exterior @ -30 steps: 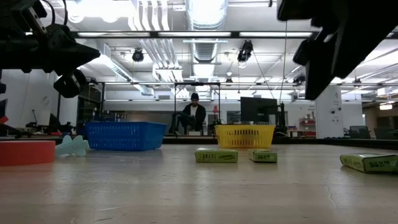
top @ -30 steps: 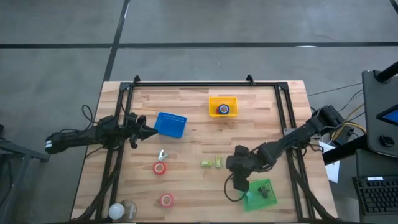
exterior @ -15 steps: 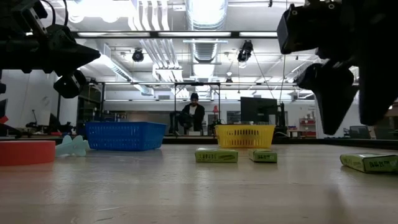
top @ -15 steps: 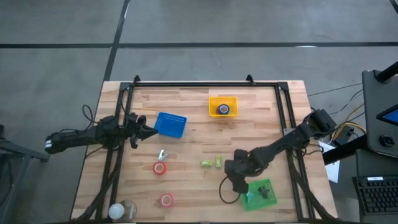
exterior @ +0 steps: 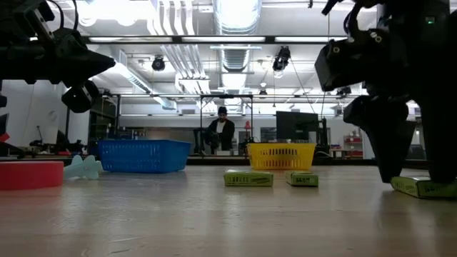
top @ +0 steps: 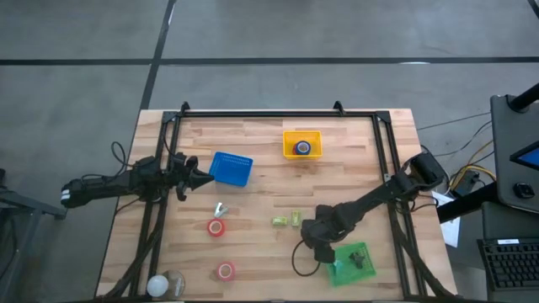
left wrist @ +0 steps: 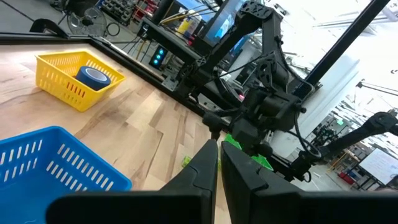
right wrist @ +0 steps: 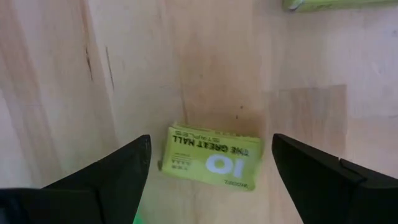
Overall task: Pick and place Stapler, Stapler remover, tape
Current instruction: Put the right green stapler pin box into the blue bin
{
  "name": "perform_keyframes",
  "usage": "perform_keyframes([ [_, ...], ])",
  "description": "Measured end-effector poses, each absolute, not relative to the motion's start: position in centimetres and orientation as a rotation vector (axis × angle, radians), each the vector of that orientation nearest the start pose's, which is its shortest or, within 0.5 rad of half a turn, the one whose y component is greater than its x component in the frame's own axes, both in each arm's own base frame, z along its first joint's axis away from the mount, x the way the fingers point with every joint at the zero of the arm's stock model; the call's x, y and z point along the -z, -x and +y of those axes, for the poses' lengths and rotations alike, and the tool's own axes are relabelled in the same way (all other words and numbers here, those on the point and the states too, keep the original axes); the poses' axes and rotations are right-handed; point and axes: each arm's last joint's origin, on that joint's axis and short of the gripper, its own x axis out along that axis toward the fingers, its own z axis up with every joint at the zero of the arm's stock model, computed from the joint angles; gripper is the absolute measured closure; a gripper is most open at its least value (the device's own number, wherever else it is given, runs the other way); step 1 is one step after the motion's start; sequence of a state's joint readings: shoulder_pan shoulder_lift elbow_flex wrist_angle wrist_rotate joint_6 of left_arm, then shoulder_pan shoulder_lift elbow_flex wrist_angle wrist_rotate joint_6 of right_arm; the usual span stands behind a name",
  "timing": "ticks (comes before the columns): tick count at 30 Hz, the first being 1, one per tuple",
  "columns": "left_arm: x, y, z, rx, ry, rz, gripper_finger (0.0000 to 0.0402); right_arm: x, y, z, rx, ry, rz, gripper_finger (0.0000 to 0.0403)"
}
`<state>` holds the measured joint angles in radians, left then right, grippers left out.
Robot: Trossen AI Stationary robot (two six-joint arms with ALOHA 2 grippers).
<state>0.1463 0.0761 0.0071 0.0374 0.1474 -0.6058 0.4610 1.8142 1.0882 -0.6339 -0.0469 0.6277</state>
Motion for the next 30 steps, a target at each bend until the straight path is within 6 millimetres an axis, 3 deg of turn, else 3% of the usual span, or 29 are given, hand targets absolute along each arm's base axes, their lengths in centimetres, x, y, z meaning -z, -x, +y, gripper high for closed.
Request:
perform_keyframes([
  [11,-16.3,-10.2,1.1,-0.01,0.611,0.036,0.0378,-14.2,-29.6,14.7,0.029,-0.182,1.485,0.0076],
  [19,-16.3,-10.2,1.1,-0.01,0.612,0.039,0.0378,-14.4,-30.0,14.6,0.059,-0.125,1.447,0.008],
  [30,-16.3,-10.2,1.1,-0.01,0.612,0.038,0.0378,-14.5,-30.3,13.9,0.088,-0.149,1.443,0.015],
])
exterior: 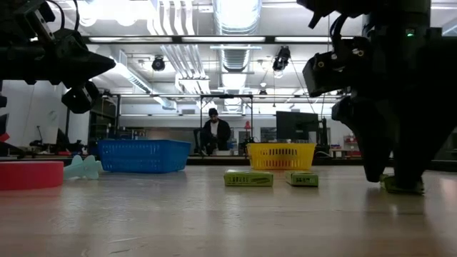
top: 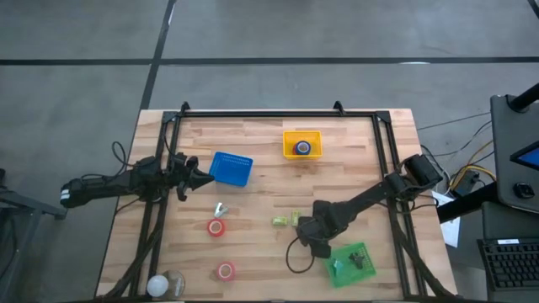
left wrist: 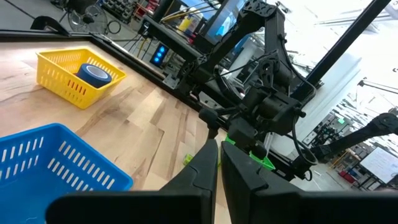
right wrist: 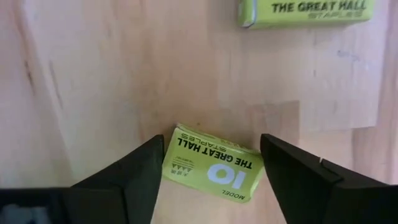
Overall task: Pick and place Stapler, Stapler remover, tape
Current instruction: Put the right green stapler pin box into the blue bin
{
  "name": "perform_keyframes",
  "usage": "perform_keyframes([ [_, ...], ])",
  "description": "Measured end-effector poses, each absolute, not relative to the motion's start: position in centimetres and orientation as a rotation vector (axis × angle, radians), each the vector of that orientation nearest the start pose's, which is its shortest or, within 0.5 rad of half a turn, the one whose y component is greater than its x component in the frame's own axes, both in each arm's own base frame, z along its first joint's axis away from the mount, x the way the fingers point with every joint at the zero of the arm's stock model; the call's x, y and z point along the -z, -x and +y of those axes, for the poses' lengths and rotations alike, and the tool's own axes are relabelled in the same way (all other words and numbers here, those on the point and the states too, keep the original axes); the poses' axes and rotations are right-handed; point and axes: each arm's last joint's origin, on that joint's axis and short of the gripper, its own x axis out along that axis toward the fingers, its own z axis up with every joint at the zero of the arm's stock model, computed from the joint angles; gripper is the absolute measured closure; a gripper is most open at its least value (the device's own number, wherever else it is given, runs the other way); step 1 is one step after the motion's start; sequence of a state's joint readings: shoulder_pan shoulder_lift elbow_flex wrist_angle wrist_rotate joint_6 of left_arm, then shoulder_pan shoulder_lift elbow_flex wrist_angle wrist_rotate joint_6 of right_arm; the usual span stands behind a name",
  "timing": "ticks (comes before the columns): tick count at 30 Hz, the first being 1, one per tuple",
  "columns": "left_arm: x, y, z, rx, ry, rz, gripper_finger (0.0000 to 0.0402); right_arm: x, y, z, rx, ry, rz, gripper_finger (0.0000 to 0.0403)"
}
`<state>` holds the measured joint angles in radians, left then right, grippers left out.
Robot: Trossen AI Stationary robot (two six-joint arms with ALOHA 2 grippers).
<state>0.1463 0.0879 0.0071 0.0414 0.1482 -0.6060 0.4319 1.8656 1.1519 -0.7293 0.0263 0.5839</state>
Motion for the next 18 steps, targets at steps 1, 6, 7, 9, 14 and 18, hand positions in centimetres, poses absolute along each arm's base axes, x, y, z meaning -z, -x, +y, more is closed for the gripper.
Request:
perform_keyframes([
  [1,-16.3,-10.2,1.1,-0.01,0.612,0.039,0.0378,-14.5,-30.3,13.9,0.097,-0.162,1.445,0.0151],
  [6,-16.3,-10.2,1.1,-0.01,0.611,0.038,0.0378,-14.6,-30.2,13.7,0.125,-0.175,1.467,0.0142],
  [7,-16.3,-10.2,1.1,-0.01,0.611,0.038,0.0378,-14.6,-30.2,13.7,0.126,-0.171,1.463,0.0139],
  [9,-16.3,-10.2,1.1,-0.009,0.612,0.038,0.0378,-14.6,-30.3,13.5,0.122,-0.163,1.462,0.0135],
  [14,-16.3,-10.2,1.1,-0.01,0.611,0.038,0.0378,-14.7,-30.8,12.8,0.127,-0.115,1.422,0.0143],
  [18,-16.3,-10.2,1.1,-0.009,0.611,0.037,0.0378,-14.8,-31.9,12.1,0.095,-0.117,1.35,0.0153],
])
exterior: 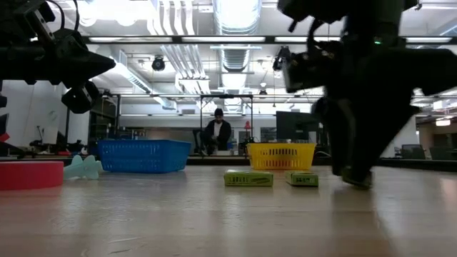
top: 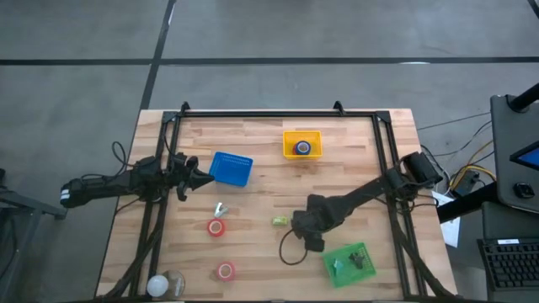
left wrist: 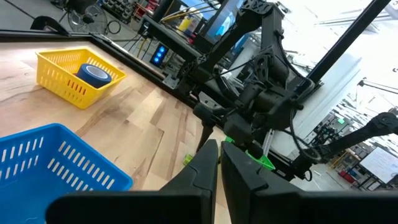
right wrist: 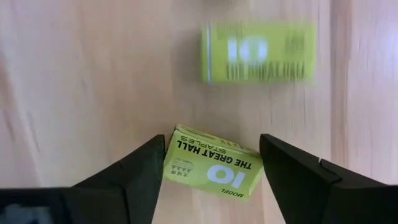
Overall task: Pick and place Stapler, Stapler remover, tape
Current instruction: Put the right green stapler pin box into the blue bin
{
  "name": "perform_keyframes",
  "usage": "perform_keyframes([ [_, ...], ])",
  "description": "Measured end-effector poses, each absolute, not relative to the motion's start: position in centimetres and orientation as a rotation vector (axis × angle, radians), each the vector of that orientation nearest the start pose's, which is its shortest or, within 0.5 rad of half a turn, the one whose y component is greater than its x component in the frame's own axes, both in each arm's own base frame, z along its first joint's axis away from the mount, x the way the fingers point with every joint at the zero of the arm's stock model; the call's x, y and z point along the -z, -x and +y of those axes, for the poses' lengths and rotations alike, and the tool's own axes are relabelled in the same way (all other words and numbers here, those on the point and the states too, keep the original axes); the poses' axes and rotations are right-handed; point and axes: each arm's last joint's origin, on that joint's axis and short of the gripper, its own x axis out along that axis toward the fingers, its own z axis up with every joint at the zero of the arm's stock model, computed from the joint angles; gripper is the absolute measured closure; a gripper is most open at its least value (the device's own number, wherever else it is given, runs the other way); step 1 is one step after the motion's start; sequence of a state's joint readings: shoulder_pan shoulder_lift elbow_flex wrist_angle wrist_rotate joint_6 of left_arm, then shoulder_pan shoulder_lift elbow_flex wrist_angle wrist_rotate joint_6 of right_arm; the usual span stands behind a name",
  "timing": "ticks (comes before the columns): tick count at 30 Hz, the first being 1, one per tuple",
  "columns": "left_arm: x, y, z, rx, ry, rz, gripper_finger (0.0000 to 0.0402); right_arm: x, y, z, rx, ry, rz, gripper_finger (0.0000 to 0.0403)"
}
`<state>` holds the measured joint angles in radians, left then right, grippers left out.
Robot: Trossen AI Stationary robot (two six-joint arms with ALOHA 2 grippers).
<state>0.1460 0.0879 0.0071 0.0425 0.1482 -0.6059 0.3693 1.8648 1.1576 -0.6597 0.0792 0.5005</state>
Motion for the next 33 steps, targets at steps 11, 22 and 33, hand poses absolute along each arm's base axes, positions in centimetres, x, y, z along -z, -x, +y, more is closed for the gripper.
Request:
perform_keyframes([
  [11,-16.3,-10.2,1.1,-0.009,0.611,0.037,0.0378,-15.2,-33.8,10.8,0.031,-0.114,1.212,0.0137],
  [22,-16.3,-10.2,1.1,-0.01,0.611,0.037,0.0378,-15.4,-34.0,10.8,0.018,-0.116,1.188,0.0071],
  [33,-16.3,-10.2,1.1,-0.009,0.611,0.037,0.0378,-16.3,-34.4,11.2,-0.049,-0.056,1.181,0.0057],
])
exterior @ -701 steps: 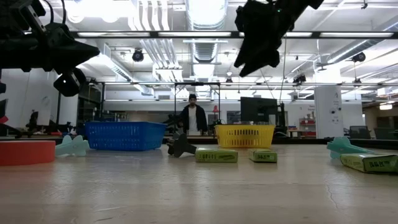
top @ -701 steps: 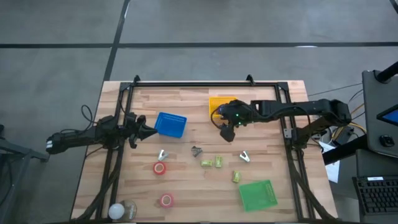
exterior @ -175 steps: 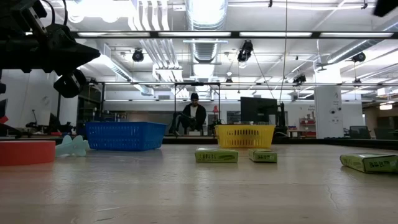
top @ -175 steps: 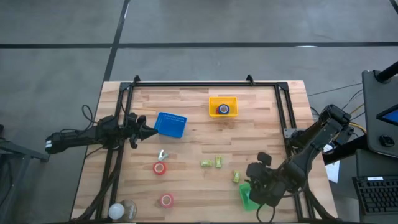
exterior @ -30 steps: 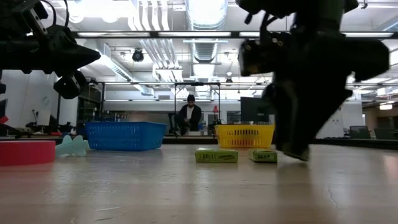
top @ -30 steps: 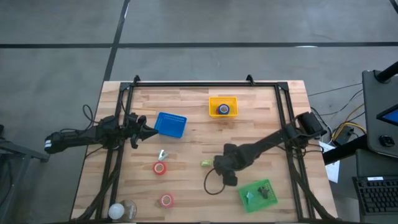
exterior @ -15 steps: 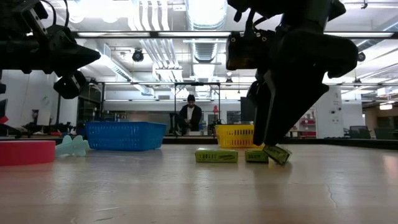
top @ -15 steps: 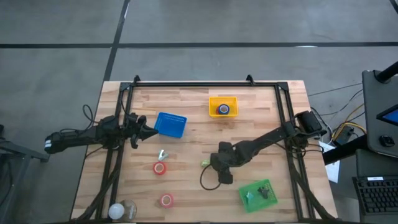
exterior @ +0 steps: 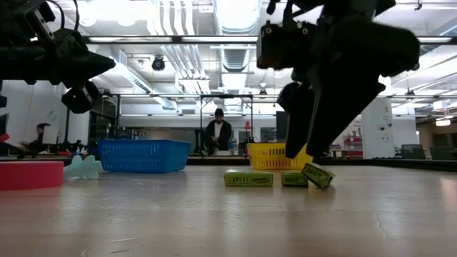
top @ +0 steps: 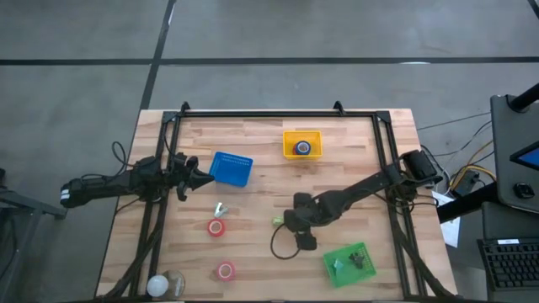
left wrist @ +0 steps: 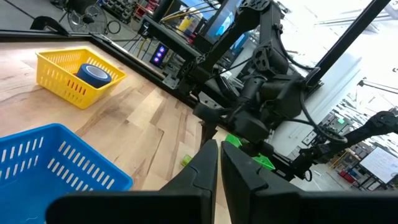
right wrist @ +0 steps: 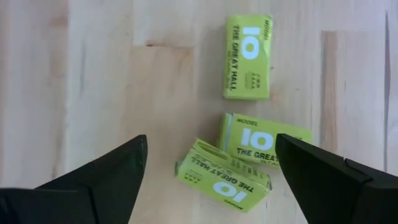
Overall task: Pick and place Stapler, Stapler remover, tape
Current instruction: Put the right green stapler pin box into the blue bin
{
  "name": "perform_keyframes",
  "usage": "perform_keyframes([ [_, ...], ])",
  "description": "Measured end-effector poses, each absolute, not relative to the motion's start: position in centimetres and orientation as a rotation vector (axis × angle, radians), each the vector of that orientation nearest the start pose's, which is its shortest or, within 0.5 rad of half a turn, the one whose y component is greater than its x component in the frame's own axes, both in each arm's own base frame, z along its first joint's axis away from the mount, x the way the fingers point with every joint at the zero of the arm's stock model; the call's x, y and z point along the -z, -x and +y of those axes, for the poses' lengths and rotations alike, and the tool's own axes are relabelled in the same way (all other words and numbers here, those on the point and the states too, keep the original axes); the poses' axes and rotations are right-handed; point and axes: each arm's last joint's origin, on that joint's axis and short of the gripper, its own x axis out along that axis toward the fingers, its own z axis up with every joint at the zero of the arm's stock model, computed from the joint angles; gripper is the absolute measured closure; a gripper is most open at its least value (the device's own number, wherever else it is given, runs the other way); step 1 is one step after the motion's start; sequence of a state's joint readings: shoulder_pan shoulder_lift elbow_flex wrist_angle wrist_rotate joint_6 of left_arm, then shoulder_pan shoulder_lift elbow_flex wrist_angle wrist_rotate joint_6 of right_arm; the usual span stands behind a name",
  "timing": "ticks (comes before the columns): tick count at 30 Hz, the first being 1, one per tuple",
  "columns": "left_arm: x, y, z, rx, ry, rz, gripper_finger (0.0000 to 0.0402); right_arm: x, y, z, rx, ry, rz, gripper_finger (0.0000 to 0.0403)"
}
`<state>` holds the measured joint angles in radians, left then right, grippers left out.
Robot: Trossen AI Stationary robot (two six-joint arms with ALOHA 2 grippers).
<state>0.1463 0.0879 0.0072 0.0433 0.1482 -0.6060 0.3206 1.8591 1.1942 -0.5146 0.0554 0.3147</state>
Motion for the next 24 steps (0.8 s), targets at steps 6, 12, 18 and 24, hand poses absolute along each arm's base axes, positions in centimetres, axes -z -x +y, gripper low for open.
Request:
perform_keyframes([
  [6,-16.3,-10.2,1.1,-0.009,0.611,0.037,0.0378,-16.9,-34.5,11.4,-0.068,-0.029,1.191,0.0067],
  [12,-16.3,-10.2,1.1,-0.009,0.611,0.037,0.0378,-16.7,-34.0,11.2,-0.054,-0.02,1.249,0.0074],
  [18,-16.3,-10.2,1.1,-0.009,0.611,0.037,0.0378,-16.7,-33.3,11.0,-0.017,-0.038,1.315,0.0078],
  [24,-16.3,-10.2,1.1,-0.009,0.611,0.036,0.0378,-17.0,-33.2,11.0,-0.015,-0.053,1.309,0.0072],
])
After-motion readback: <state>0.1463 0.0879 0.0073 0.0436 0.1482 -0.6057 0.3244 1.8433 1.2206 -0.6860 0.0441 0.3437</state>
